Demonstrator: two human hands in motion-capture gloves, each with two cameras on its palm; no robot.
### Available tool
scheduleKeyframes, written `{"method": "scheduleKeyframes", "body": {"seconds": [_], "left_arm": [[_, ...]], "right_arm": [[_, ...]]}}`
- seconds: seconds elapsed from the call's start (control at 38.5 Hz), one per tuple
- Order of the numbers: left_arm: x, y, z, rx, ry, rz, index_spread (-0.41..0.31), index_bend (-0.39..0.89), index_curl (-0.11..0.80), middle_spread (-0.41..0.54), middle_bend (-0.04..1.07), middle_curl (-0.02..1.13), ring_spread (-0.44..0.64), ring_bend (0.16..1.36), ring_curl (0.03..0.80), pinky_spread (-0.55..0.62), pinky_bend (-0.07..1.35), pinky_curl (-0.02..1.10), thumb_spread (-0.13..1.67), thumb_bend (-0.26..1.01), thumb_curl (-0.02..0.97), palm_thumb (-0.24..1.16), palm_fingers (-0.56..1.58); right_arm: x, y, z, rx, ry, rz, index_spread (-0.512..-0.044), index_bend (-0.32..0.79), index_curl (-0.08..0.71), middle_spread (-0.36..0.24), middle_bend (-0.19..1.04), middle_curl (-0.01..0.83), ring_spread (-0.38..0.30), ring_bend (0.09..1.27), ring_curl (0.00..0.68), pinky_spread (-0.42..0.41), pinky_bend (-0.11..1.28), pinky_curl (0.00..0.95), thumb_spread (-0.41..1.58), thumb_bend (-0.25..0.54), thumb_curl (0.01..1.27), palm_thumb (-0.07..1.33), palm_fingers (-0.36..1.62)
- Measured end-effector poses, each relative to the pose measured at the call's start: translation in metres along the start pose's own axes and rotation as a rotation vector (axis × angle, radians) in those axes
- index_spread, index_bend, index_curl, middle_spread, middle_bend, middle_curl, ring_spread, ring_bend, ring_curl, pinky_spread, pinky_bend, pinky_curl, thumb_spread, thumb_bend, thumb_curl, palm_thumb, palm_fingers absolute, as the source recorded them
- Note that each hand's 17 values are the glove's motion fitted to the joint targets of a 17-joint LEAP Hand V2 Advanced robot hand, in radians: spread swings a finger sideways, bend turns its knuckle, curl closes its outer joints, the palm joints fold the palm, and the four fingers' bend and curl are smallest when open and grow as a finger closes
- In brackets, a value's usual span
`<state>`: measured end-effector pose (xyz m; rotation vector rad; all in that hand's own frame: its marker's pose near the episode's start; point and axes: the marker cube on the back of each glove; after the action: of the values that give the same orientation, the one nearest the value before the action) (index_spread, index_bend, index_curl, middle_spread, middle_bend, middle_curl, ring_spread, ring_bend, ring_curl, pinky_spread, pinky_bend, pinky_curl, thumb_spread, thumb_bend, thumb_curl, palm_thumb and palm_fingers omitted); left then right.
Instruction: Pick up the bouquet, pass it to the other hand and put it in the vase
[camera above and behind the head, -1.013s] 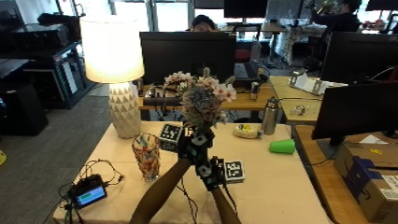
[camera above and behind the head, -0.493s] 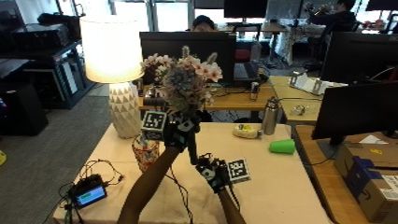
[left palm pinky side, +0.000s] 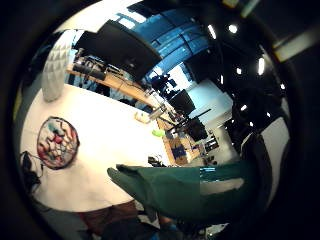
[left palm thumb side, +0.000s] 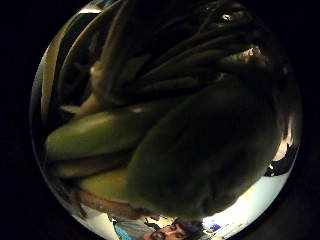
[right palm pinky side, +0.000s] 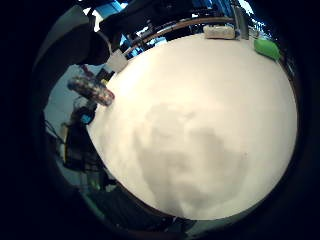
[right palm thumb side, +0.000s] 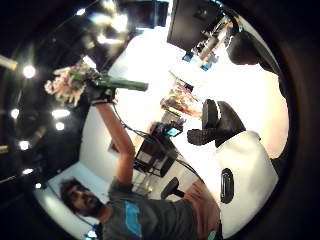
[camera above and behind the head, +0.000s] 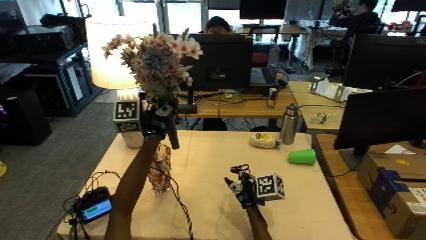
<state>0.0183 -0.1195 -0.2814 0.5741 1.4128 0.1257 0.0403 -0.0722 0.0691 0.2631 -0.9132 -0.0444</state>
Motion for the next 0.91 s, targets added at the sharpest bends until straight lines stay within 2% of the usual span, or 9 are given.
{"method": "scheduleKeyframes", "body": {"seconds": [0.31, 0.52, 0.62, 0.68, 0.83, 0.88, 0.91], "left_arm": [[-0.023, -0.045, -0.08, 0.138, 0.005, -0.02, -0.333, 0.25, 0.565, -0.367, 0.64, 0.57, -0.37, 0.79, 0.477, -0.4, 0.6, 0.47, 0.51, -0.04, 0.662, 0.81, 1.34], [-0.052, -0.064, -0.123, 0.226, 0.05, -0.09, -0.333, 0.24, 0.575, -0.368, 0.64, 0.57, -0.37, 0.79, 0.477, -0.4, 0.59, 0.46, 0.51, -0.04, 0.667, 0.79, 1.34], [-0.078, -0.068, -0.141, 0.266, 0.071, -0.172, -0.337, 0.24, 0.581, -0.369, 0.64, 0.57, -0.37, 0.79, 0.477, -0.4, 0.57, 0.46, 0.6, -0.06, 0.64, 0.75, 1.34], [-0.091, -0.07, -0.147, 0.267, 0.092, -0.199, -0.342, 0.25, 0.586, -0.374, 0.65, 0.58, -0.37, 0.79, 0.477, -0.39, 0.55, 0.46, 0.7, -0.06, 0.602, 0.7, 1.34], [-0.131, -0.072, -0.154, 0.178, 0.21, -0.226, -0.335, 0.21, 0.579, -0.366, 0.63, 0.57, -0.36, 0.75, 0.468, -0.37, 0.51, 0.45, 0.82, -0.06, 0.527, 0.62, 1.22], [-0.138, -0.068, -0.152, 0.146, 0.225, -0.222, -0.319, 0.16, 0.56, -0.352, 0.58, 0.56, -0.35, 0.73, 0.465, -0.36, 0.52, 0.45, 0.85, -0.05, 0.506, 0.61, 1.12], [-0.141, -0.066, -0.151, 0.132, 0.224, -0.218, -0.296, 0.1, 0.537, -0.334, 0.51, 0.54, -0.33, 0.69, 0.45, -0.35, 0.54, 0.46, 0.87, -0.05, 0.495, 0.59, 0.98]], "right_arm": [[0.001, 0.002, -0.004, 0.014, 0.005, 0.022, -0.293, 0.14, 0.389, -0.144, 0.27, 0.442, -0.096, 0.35, 0.367, 0.175, 0.38, 0.362, 0.93, -0.023, 0.61, 0.89, 0.94], [0.004, 0.002, 0.002, 0.011, 0.013, 0.014, -0.297, 0.14, 0.376, -0.142, 0.24, 0.439, -0.093, 0.32, 0.371, 0.193, 0.35, 0.359, 0.94, -0.022, 0.6, 0.89, 0.94], [0.006, 0.002, 0.003, 0.008, 0.014, 0.04, -0.298, 0.14, 0.371, -0.142, 0.24, 0.44, -0.092, 0.31, 0.372, 0.205, 0.33, 0.358, 0.95, -0.022, 0.59, 0.89, 0.94], [0.003, 0.003, 0.002, 0.01, 0.012, 0.045, -0.298, 0.14, 0.37, -0.142, 0.23, 0.441, -0.092, 0.3, 0.374, 0.213, 0.32, 0.36, 0.95, -0.022, 0.59, 0.89, 0.94], [-0.004, 0.002, -0.002, 0.01, 0.006, 0.041, -0.298, 0.14, 0.368, -0.139, 0.22, 0.44, -0.087, 0.29, 0.375, 0.231, 0.3, 0.358, 0.96, -0.023, 0.58, 0.89, 0.93], [-0.01, 0.002, -0.004, 0.007, 0.007, 0.035, -0.297, 0.14, 0.367, -0.135, 0.22, 0.441, -0.085, 0.28, 0.377, 0.235, 0.3, 0.359, 0.96, -0.023, 0.58, 0.89, 0.93], [-0.012, 0.003, -0.004, 0.006, 0.008, 0.034, -0.297, 0.14, 0.366, -0.135, 0.22, 0.441, -0.084, 0.28, 0.377, 0.236, 0.3, 0.359, 0.96, -0.023, 0.58, 0.89, 0.93]]}}
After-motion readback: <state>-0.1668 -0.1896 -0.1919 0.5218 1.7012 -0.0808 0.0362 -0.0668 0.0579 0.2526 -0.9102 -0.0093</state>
